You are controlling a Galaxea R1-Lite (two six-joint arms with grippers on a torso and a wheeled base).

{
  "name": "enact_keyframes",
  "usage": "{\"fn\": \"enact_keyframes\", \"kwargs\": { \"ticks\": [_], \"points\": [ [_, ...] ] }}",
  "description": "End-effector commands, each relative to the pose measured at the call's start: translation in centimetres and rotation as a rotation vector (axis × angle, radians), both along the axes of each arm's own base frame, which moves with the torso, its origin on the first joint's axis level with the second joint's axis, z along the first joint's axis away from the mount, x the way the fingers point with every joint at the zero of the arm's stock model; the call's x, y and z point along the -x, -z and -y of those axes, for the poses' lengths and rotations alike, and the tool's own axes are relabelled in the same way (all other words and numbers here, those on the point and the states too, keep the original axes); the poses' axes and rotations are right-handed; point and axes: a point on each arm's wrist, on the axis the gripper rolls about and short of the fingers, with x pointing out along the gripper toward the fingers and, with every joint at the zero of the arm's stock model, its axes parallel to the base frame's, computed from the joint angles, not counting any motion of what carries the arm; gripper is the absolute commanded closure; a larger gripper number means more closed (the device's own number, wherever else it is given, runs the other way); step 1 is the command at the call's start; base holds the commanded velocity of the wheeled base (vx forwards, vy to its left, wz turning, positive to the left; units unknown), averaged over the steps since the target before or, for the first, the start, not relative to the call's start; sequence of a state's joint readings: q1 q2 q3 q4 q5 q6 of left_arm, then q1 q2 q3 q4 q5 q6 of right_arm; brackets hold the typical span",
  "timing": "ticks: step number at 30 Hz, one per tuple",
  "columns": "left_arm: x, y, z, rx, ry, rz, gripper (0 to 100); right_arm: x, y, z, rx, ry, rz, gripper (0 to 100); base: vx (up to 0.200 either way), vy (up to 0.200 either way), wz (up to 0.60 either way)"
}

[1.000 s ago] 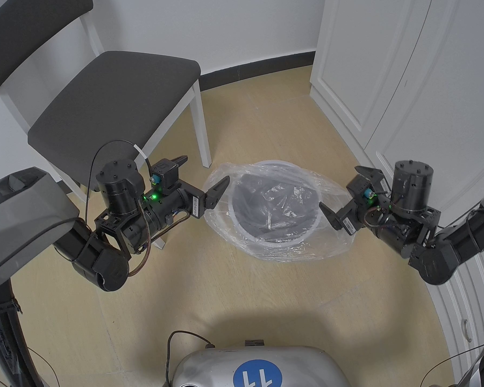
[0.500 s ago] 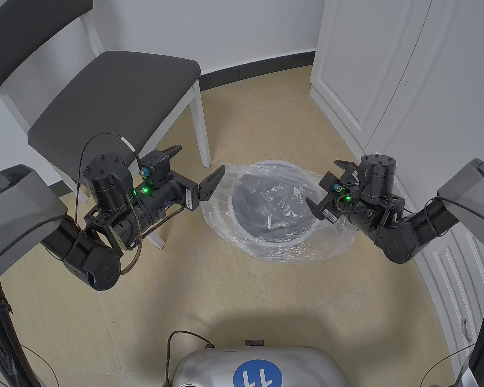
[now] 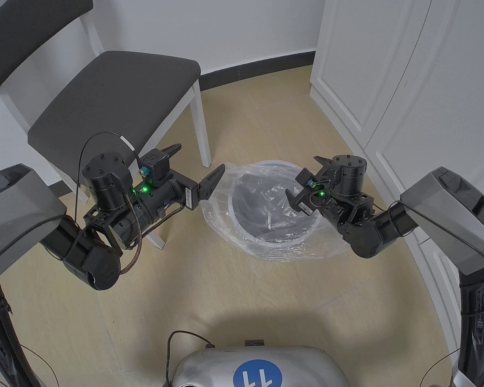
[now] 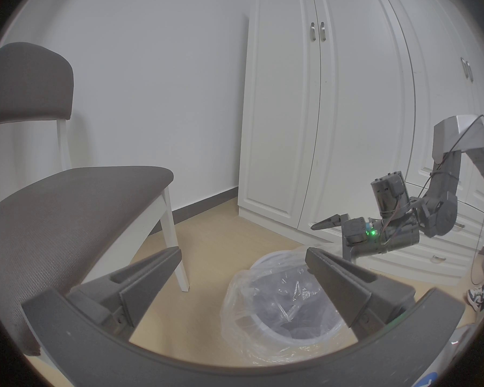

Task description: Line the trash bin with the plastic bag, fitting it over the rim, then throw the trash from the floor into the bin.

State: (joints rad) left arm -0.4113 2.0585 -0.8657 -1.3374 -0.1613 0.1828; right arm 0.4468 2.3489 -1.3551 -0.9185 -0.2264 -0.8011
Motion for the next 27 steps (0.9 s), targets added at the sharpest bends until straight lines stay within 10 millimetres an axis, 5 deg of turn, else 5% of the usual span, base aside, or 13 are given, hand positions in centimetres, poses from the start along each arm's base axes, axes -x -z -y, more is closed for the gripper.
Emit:
{"fn": "enact_keyframes", "kwargs": {
  "ticks": [1, 13, 14, 22, 27],
  "points": [
    [-0.1, 0.1, 0.0, -0.001, 0.0, -0.002, 0, -1.0, 1.7, -0.9, 0.004, -0.002, -0.011, 0, 0.0, 0.0, 0.0],
    [-0.2, 0.3, -0.1, -0.003, -0.005, -0.004, 0, -2.4, 0.6, -0.7, -0.033, 0.005, 0.043, 0, 0.0, 0.0, 0.0],
    [-0.2, 0.3, -0.1, -0.004, -0.005, -0.005, 0, -2.4, 0.5, -0.8, -0.04, 0.006, 0.045, 100, 0.0, 0.0, 0.0],
    [-0.2, 0.3, 0.0, -0.005, -0.004, -0.005, 0, -2.3, -3.4, -0.7, -0.125, 0.033, 0.123, 100, 0.0, 0.0, 0.0],
    [-0.2, 0.1, -0.1, -0.003, -0.004, 0.0, 0, -4.6, -4.8, -0.5, -0.225, 0.078, 0.176, 100, 0.0, 0.0, 0.0]
  ]
}}
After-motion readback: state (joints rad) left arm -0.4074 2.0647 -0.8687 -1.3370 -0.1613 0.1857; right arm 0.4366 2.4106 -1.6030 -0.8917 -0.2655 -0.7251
